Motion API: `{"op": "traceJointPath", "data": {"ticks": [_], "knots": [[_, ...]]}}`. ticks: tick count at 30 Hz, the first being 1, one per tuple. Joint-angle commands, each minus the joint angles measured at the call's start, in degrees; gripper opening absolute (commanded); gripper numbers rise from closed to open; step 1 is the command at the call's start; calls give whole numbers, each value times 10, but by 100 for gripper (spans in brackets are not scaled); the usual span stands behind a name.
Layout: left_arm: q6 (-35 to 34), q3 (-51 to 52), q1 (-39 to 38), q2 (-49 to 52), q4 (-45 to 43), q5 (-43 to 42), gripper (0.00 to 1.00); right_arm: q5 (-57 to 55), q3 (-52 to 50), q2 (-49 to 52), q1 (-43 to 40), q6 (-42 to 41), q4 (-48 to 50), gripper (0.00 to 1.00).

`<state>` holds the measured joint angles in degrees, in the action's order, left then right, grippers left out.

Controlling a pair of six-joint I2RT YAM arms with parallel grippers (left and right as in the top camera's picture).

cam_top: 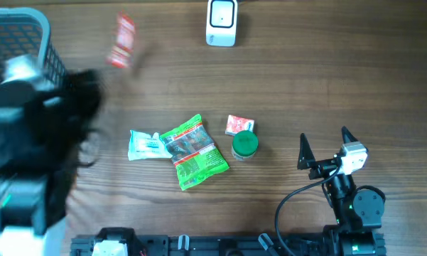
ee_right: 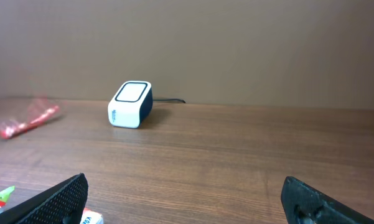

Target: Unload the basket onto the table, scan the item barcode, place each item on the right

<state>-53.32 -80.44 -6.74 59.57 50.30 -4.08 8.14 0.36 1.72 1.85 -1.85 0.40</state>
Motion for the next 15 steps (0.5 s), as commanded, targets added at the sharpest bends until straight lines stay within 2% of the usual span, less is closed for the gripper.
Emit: {"op": "traceJointPath", "data": {"ticks": [1, 4, 6, 9, 15], "knots": [[-31, 28, -172, 128, -34, 46, 4, 7, -1, 0, 3, -7, 2, 100], [-32, 28, -268, 241, -93, 48, 4, 7, -1, 0, 3, -7, 2, 100], [-60, 28, -301, 297, -114, 50, 4, 7, -1, 0, 3, -7, 2, 100], [-90, 28, -312, 344, -123, 53, 4, 7, -1, 0, 3, -7, 2, 100], [-80, 28, -294, 350, -120, 53, 4, 7, -1, 0, 3, -7, 2, 100]]}}
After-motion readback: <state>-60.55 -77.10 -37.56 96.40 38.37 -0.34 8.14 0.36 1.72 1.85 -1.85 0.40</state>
